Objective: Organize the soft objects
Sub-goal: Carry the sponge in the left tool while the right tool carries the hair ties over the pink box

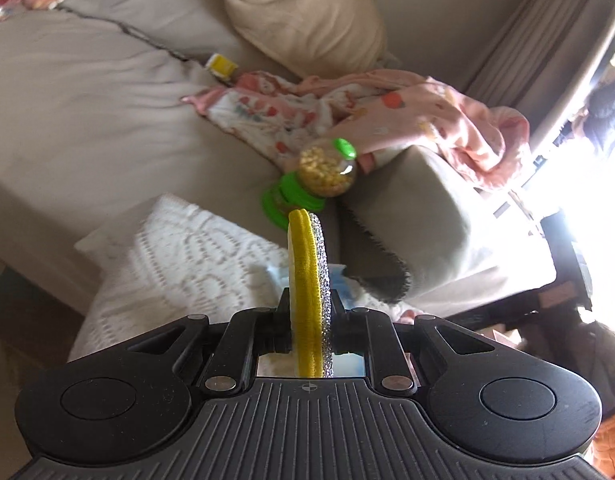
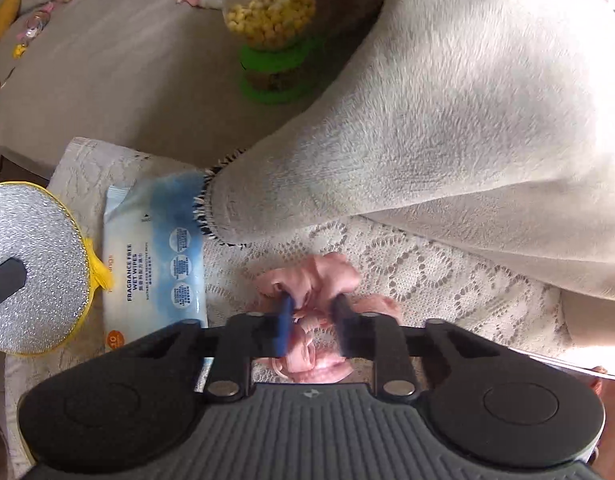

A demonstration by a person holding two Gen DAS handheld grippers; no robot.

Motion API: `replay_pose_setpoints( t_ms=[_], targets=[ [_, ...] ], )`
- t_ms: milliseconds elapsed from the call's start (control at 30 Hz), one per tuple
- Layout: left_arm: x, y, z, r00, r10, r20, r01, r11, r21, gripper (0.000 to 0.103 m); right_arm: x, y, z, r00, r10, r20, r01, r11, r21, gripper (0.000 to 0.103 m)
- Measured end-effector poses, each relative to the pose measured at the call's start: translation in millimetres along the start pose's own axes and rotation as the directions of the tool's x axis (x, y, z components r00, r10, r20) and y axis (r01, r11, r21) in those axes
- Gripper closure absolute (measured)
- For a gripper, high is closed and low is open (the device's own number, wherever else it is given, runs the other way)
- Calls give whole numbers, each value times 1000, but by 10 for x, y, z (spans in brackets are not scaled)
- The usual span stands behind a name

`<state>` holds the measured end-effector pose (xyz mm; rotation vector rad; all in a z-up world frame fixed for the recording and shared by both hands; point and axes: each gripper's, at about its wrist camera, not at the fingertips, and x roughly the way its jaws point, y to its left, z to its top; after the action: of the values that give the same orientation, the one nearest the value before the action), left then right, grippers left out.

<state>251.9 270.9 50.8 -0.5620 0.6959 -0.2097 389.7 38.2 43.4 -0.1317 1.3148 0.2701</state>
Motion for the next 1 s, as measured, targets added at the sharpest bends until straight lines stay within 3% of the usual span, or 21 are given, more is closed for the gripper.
replay_pose_setpoints(
  t_ms=[100,200,267,367,467,533,633,867,1000],
  targets=[
    [-160,-52,109,999,-3,46,3,1000,7,85,-372,-19,-66,995,47,91,-47,999,-5,90],
    [-479,-288,250,990,-35,137,26,997,66,85,-943,-87,-149,972,108,207,-108,994,-8,90],
    [-737,-493,319,977,-73,203,52,993,108,85,-1348,-126,-246,948,139,286,-138,990,-25,90],
    [-1106,-779,385,952,-121,282,84,987,139,85,-1962,-172,-493,899,143,415,-121,989,-80,90],
    [-1314,-1051,400,937,-175,301,128,977,169,85,-2437,-259,-746,850,165,501,-128,986,-107,90],
    [-1360,-1210,376,933,-200,298,151,972,178,85,-2705,-374,-913,817,168,552,-125,985,-116,90],
    [-1329,-1449,314,933,-250,257,207,961,184,85,-2983,-548,-1129,791,157,591,-114,987,-109,90],
    [-1032,-2044,57,941,-314,129,279,932,230,85,-3178,-1010,-1547,764,102,637,-100,994,-40,90],
    [-755,-2344,-186,941,-336,39,318,918,235,85,-3139,-1269,-1772,761,66,646,-95,995,10,90]
  ],
)
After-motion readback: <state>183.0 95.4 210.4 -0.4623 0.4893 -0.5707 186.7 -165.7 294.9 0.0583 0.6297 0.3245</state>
